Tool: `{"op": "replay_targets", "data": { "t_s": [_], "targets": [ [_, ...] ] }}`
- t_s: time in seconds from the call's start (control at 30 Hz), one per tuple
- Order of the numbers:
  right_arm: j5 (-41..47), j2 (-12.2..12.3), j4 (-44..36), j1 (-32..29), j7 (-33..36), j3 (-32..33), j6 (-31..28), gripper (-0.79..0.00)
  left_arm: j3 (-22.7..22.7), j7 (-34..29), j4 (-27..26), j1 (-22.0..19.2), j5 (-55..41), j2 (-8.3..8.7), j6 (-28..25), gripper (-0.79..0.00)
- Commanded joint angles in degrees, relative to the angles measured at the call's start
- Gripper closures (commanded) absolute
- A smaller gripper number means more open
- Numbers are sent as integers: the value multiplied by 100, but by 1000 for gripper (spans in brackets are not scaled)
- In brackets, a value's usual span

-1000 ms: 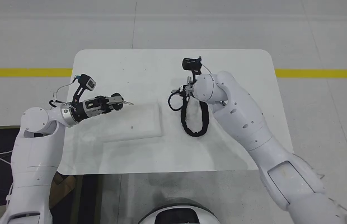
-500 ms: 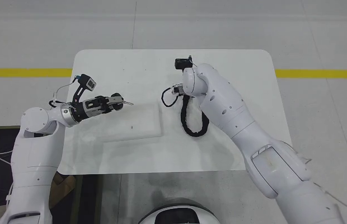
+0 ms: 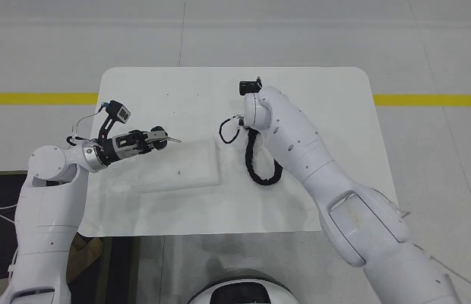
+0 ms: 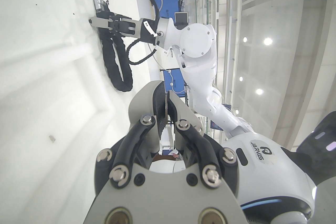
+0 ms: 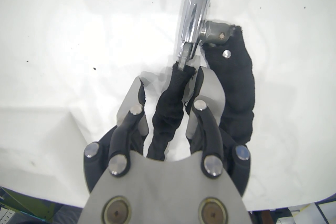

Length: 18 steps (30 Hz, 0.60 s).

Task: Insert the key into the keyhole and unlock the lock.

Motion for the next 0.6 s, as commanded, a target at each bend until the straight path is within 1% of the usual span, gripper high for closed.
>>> {"op": "replay_targets", "data": {
  "t_s": [0.0, 0.2, 0.33, 0.43, 0.57],
  "targets": [
    [-148, -47, 34, -9, -109, 20, 78, 0, 0, 0, 0, 0, 0, 0, 0, 0],
    [-394, -142, 7, -45, -191, 294, 74, 0, 0, 0, 0, 0, 0, 0, 0, 0],
    [-421, -74, -313, -158, -29, 728, -110, 0, 0, 0, 0, 0, 0, 0, 0, 0],
    [-61, 91, -725, -271, 249, 1140, -603, 0, 0, 0, 0, 0, 0, 0, 0, 0],
    [547, 480, -1276, -450, 620, 1690, -1306, 0, 0, 0, 0, 0, 0, 0, 0, 0]
  ]
}}
